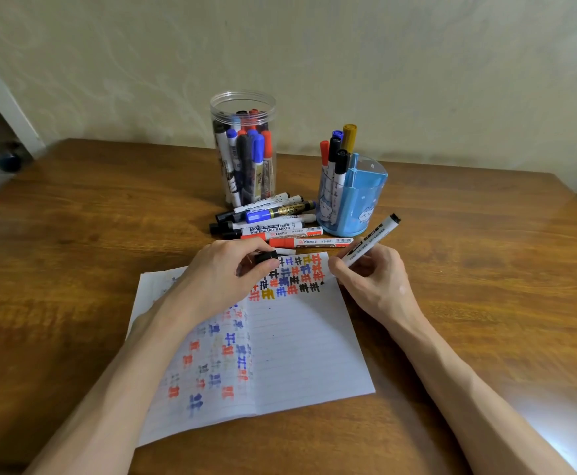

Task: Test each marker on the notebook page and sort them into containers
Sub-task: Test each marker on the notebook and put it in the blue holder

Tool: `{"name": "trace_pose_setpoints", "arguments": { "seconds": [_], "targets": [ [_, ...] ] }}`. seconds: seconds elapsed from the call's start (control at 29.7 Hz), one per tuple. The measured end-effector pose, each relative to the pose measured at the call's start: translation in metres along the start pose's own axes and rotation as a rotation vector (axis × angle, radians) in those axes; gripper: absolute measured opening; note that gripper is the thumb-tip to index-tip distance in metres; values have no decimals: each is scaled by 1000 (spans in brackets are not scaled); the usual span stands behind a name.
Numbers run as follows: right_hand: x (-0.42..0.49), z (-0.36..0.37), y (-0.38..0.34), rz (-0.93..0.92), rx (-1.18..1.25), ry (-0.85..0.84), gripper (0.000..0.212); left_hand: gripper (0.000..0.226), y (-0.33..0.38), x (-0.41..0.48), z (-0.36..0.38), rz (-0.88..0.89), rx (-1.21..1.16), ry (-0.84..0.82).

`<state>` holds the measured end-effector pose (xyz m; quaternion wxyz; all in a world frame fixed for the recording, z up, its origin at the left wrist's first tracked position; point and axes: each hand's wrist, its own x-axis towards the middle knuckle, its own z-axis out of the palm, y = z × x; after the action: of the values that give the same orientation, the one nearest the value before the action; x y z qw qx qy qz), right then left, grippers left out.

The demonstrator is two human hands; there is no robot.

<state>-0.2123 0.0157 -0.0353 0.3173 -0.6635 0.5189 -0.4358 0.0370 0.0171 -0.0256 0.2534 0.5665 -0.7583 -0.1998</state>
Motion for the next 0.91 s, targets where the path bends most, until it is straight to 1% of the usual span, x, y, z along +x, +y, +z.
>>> {"name": "trace_pose_setpoints", "arguments": {
  "seconds": [0.1,0.2,0.3,0.4,0.47,0.57,0.71,0.81,0.91],
  "targets": [
    [1,0,3,-4,-12,-3,9,35,0,0,0,-1,0,-2],
    [0,1,2,-26,-47,-2,11,35,-1,0,0,-6,8,-6],
    [0,0,3,-26,-70,42,14,34,-1,0,0,-10,15,-6],
    [1,0,5,-7,-58,57,12,35,-1,0,0,-7,21,-3],
    [1,0,4,-6,-11,49,12,35,-1,1,1,-5,24,-6],
    [0,0,1,-22,7,6,19,34,-2,0,1,-8,28,-8],
    [-1,1,1,-27,-47,-11,10,34,-1,1,0,-9,27,-7],
    [-1,0,3,-27,-55,33,13,34,0,0,0,-8,22,-8],
    [0,-1,6,-4,-36,57,11,34,-1,0,0,-8,26,-6]
  ]
}}
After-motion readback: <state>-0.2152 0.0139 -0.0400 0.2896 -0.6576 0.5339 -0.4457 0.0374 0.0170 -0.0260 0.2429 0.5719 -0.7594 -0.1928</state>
